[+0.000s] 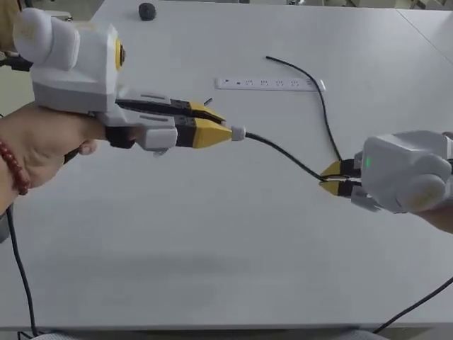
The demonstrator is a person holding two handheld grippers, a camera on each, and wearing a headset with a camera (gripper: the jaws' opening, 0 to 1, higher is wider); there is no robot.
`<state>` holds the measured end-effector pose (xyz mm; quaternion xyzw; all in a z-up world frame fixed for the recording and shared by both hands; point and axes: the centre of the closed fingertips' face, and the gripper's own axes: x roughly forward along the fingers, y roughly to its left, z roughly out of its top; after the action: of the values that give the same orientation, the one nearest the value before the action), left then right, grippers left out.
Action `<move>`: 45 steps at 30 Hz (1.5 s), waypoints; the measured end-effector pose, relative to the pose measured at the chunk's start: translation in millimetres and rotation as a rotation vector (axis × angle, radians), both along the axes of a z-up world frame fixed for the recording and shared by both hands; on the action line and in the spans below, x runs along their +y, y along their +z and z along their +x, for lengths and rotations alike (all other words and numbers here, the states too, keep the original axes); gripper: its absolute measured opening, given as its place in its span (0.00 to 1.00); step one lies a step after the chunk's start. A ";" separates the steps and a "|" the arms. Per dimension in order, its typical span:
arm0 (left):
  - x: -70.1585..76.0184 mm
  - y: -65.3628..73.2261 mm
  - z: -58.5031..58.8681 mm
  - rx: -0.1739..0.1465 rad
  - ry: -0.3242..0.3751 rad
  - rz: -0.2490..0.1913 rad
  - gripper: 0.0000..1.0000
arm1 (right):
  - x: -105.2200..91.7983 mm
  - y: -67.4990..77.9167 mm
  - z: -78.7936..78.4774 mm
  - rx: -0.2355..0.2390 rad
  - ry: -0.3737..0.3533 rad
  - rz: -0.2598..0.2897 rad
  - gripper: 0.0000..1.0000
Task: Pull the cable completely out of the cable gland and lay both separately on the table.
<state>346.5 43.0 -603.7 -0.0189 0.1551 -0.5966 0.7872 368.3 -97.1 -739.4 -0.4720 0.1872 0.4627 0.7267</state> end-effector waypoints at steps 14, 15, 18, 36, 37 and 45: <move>-3.8 -7.0 1.0 -0.006 0.005 0.029 0.15 | 0.9 -14.2 -2.2 0.039 -0.042 0.037 0.00; -4.1 -8.0 0.1 -0.001 0.002 0.032 0.15 | 1.3 -15.7 -3.1 0.047 -0.047 0.044 0.00; -6.1 -10.4 -2.4 -0.002 -0.005 0.043 0.15 | 1.4 -19.9 -3.3 0.053 -0.050 0.039 0.00; -9.2 -13.6 -13.6 0.027 -0.002 0.038 0.15 | -5.9 -35.9 -7.4 0.096 -0.081 0.029 0.00; -8.9 -13.9 -13.5 0.029 -0.002 0.040 0.15 | -5.8 -35.9 -7.9 0.102 -0.084 0.033 0.00; -5.7 -12.6 -7.4 0.030 0.012 0.038 0.15 | -4.7 -31.6 -8.1 0.103 -0.089 0.042 0.00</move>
<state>339.1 37.3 -616.3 -0.0141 0.1780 -0.5885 0.7885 360.2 -101.7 -771.0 -0.4234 0.2355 0.4576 0.7456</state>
